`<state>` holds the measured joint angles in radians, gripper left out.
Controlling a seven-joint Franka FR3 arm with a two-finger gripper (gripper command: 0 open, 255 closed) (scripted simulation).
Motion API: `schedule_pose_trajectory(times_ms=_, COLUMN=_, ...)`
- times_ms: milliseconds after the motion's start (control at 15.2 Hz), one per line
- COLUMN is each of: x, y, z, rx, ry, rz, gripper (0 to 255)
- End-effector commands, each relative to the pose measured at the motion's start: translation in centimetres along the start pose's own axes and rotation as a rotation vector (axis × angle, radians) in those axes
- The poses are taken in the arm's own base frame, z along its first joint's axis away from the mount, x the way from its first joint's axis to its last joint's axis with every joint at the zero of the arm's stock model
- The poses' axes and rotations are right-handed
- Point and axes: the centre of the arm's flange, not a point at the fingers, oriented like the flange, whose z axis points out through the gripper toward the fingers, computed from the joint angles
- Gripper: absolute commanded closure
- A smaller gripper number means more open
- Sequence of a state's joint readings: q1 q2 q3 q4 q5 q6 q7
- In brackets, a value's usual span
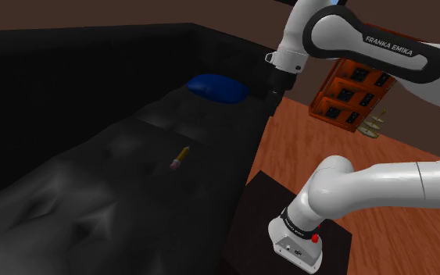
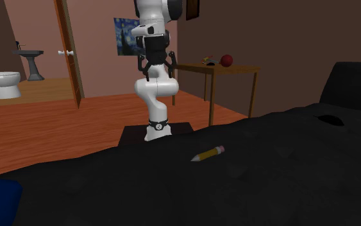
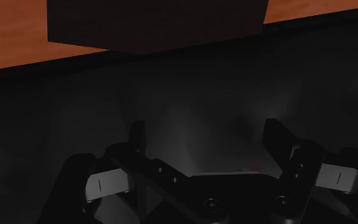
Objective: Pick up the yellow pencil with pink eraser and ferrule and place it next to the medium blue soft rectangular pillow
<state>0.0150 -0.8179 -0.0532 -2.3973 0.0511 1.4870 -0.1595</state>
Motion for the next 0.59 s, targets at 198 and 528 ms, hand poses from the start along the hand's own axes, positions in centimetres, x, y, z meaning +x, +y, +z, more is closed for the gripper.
schedule_pose_trajectory(times_ms=198, x=1.6, y=-3.2, z=2.2, rx=-0.017, ry=0.002, rz=0.152, gripper=0)
schedule_pose_trajectory(times_ms=528, x=5.4, y=-7.7, z=5.8, rx=-0.046, ry=0.006, rz=0.404, gripper=0)
